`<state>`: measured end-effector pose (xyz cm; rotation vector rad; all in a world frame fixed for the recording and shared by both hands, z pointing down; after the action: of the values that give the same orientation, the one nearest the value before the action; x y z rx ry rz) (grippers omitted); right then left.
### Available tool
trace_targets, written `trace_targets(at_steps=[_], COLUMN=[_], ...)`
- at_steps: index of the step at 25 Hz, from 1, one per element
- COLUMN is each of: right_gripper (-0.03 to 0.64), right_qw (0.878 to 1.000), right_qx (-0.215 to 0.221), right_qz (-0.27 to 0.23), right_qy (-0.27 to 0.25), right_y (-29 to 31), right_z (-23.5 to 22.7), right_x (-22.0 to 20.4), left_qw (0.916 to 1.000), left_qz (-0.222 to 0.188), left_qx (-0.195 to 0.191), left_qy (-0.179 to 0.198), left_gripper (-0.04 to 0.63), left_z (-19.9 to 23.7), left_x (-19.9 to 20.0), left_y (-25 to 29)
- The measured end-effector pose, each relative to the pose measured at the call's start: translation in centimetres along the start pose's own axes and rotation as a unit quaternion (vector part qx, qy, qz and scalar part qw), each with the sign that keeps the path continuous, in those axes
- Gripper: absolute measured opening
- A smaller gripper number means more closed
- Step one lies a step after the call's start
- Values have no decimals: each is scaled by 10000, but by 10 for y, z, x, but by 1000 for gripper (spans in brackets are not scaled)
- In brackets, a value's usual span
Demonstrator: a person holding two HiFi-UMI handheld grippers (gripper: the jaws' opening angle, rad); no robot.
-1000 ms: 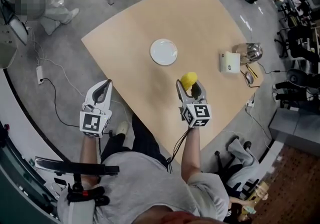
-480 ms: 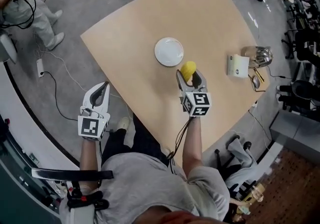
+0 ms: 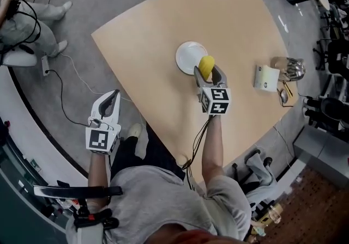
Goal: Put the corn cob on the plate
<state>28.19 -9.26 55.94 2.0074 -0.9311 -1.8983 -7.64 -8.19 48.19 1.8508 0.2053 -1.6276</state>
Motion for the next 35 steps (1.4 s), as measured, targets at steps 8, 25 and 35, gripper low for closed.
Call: trace_targets(at_steps=[8, 25, 35], right_gripper=[255, 255, 255], right_qw=[9982, 9936, 9917], right_qx=[131, 269, 221], right_qz=[577, 1087, 1270], right_qy=[75, 146, 23], right_y=[37, 77, 91], right_z=[-12, -19, -22], right_x=[-5, -13, -19], left_qw=[9997, 9988, 9983], left_qz=[163, 331, 404], left_qx=[185, 283, 347], left_qy=[-61, -215, -230], left_gripper=[20, 20, 20], left_z=[10, 19, 23], left_x=[-2, -11, -14], left_y=[5, 17, 20])
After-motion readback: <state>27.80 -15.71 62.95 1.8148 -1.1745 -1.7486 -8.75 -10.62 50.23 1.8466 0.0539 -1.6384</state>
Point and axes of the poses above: the fingertips, and each gripper's own axes: y forward along the fingers, z to its left, x out of its top, the point moved 6 cm from there along -y, backward along the fingers, and after that the axes turned 10 degrees about x, right-handed, at the moved point
